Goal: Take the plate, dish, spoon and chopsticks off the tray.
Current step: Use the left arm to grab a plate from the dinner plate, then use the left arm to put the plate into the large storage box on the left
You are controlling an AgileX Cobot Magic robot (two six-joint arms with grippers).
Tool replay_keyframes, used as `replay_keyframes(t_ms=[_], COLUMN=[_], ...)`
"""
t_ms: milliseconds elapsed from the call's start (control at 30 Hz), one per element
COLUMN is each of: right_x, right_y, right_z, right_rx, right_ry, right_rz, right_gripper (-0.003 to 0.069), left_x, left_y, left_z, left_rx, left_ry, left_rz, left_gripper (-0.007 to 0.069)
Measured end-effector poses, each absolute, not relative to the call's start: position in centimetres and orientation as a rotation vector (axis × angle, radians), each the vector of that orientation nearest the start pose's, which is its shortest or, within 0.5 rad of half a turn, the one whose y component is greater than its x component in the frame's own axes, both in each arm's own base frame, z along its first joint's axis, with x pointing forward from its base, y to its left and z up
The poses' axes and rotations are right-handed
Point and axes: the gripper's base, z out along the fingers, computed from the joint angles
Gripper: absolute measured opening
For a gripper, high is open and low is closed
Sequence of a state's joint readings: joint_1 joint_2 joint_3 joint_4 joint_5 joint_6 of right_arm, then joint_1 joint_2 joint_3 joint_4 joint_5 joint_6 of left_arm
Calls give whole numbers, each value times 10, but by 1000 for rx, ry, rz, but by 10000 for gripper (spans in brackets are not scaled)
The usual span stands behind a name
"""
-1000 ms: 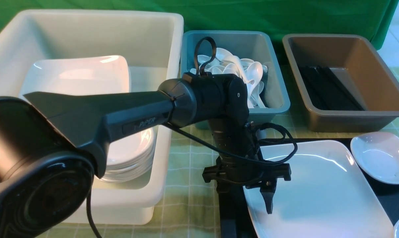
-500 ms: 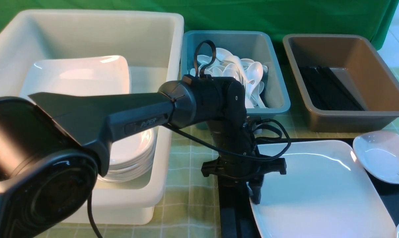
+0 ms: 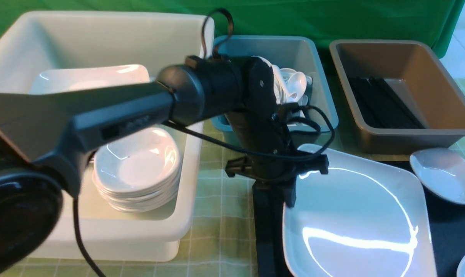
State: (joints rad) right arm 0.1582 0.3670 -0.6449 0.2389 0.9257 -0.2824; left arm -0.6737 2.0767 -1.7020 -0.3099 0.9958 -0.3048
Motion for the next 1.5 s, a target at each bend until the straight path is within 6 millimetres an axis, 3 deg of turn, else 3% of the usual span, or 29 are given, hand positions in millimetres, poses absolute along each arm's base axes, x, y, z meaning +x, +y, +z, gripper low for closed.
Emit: replay_keyframes(t_ms=[167, 533, 667, 833, 1100, 1400, 1500], right_x=[50, 50, 50, 50, 50, 50, 50], right_y=[25, 25, 25, 25, 25, 25, 25], right_z=[324, 324, 324, 324, 324, 324, 324], right_rx=[-422, -422, -422, -422, -422, -423, -423], right_ry=[2071, 2071, 2071, 2071, 2071, 2070, 2070], right_rz=[214, 214, 214, 214, 214, 213, 213], right_gripper=[239, 240, 240, 240, 239, 239, 239], left_x=[328, 311, 292, 275, 271, 259, 261], left_y=[-290, -274, -280, -293, -290, -264, -256], left_z=[237, 298, 319, 326, 336, 387, 394], left_rx=[418, 513, 593, 662, 633, 502, 458], left_ry=[2899, 2725, 2660, 2625, 2594, 2456, 2440], left_rz=[-556, -550, -543, -555, -571, -674, -682], left_gripper=[9, 4, 4, 5, 6, 6, 6])
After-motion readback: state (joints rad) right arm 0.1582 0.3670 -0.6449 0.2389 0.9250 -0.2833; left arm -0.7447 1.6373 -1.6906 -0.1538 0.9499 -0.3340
